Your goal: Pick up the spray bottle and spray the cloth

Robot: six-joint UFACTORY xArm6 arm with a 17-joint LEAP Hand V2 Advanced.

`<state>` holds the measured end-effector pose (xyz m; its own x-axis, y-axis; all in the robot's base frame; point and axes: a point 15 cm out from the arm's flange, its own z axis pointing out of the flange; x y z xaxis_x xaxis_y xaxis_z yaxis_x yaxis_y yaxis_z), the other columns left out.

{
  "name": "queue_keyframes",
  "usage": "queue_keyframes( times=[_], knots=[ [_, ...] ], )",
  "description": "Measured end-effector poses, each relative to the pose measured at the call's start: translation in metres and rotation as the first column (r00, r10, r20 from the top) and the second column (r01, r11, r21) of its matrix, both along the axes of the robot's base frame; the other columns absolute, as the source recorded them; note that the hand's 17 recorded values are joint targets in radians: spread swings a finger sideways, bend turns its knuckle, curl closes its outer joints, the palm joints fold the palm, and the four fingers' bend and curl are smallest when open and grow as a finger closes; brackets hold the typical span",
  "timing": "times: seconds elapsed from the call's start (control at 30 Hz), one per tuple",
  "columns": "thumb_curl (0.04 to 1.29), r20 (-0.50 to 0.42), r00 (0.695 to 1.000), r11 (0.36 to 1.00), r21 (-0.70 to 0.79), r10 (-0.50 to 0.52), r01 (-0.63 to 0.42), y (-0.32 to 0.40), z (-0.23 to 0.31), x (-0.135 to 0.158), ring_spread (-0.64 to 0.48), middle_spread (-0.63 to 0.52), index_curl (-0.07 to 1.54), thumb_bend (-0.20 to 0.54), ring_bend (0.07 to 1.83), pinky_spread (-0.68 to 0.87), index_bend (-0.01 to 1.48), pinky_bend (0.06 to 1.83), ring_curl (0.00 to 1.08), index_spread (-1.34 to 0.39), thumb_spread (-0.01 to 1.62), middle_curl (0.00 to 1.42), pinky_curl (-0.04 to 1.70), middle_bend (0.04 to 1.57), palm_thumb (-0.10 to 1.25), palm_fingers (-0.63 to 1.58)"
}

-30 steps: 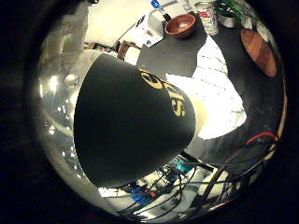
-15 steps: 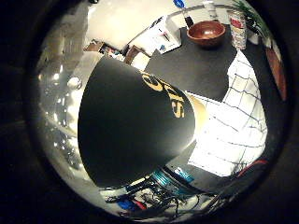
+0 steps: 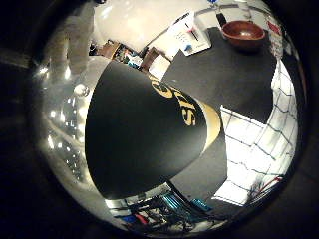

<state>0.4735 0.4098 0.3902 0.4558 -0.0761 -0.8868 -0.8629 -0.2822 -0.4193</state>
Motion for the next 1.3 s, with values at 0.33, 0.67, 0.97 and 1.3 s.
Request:
queue_keyframes(
  times=[0.33, 0.67, 0.97, 1.3],
  knots=[
    [0.57, -0.031, 0.999, 1.000, 0.010, 0.014, -0.014, 0.024, -0.025, 0.022, -0.34, -0.33, 1.12, -0.017, 1.39, -0.19, 1.05, 1.25, 1.05, -0.37, 1.08, 1.21, 1.43, 1.19, 0.88, 0.81],
    [0.57, -0.055, 0.998, 1.000, 0.001, 0.011, -0.011, 0.029, -0.047, 0.036, -0.33, -0.33, 1.12, -0.017, 1.39, -0.19, 1.04, 1.25, 1.05, -0.37, 1.07, 1.21, 1.43, 1.20, 0.88, 0.80],
    [0.58, -0.080, 0.997, 1.000, -0.009, 0.011, -0.012, 0.029, -0.063, 0.038, -0.31, -0.31, 1.11, -0.022, 1.35, -0.21, 0.92, 1.21, 0.99, -0.38, 1.04, 1.16, 1.29, 1.14, 0.85, 0.81],
    [0.59, -0.111, 0.994, 0.999, -0.026, 0.022, -0.025, 0.028, -0.085, 0.037, -0.27, -0.28, 1.10, -0.021, 1.30, -0.30, 0.73, 1.13, 0.86, -0.42, 1.01, 1.07, 1.07, 1.04, 0.83, 0.89]
  ],
)
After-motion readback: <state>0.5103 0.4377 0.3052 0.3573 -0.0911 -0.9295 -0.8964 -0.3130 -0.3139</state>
